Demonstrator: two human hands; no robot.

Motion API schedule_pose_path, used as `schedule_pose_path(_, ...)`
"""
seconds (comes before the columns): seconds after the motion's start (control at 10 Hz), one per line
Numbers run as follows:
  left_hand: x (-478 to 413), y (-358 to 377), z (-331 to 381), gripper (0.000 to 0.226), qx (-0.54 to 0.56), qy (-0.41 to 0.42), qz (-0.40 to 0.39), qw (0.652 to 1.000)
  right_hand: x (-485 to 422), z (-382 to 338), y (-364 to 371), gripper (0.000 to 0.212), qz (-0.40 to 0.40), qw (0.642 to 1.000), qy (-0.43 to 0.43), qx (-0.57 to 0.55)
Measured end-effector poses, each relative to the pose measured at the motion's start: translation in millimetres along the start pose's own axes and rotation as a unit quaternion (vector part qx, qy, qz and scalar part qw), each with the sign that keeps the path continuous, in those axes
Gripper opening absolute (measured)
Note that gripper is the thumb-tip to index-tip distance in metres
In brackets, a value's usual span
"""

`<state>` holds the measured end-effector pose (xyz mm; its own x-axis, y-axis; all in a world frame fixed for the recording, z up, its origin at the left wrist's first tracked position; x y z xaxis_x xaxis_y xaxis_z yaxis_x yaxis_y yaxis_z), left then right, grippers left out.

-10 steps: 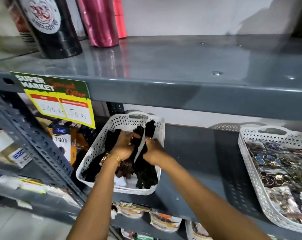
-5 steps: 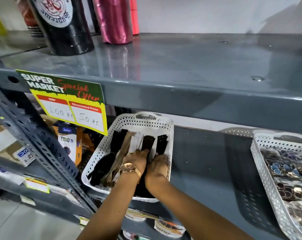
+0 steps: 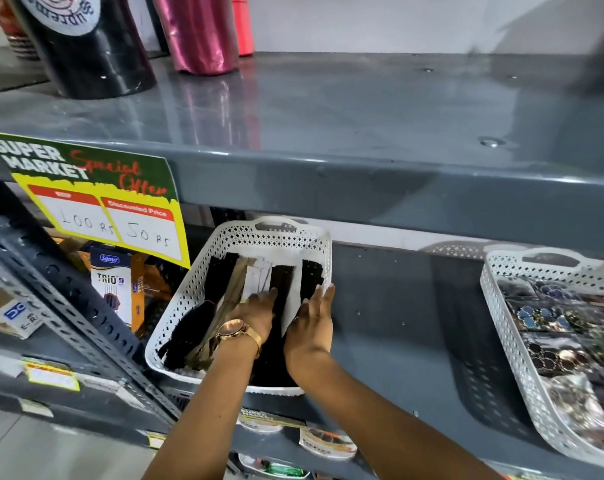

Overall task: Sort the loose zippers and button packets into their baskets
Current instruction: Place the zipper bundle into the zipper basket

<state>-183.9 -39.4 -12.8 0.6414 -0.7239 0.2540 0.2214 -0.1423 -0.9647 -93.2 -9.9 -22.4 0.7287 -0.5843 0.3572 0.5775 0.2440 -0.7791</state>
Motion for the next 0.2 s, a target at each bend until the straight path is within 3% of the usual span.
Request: schedule_pose_path(0.2,14.3,-6.2,7.5,0.054,-0.036,-0.023,0.034,0.998,8.9,10.2,-7.5,0.061,0.043,0.991,0.026,-0.123)
Point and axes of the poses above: each hand's wrist, its own x-axis away from the middle knuckle, its own y-axis out of the palm, z = x × y, the point moved 4 cm from there along -x, towards the middle knuckle, and after that the axes turned 4 degrees about -y, right-handed, at the moved point
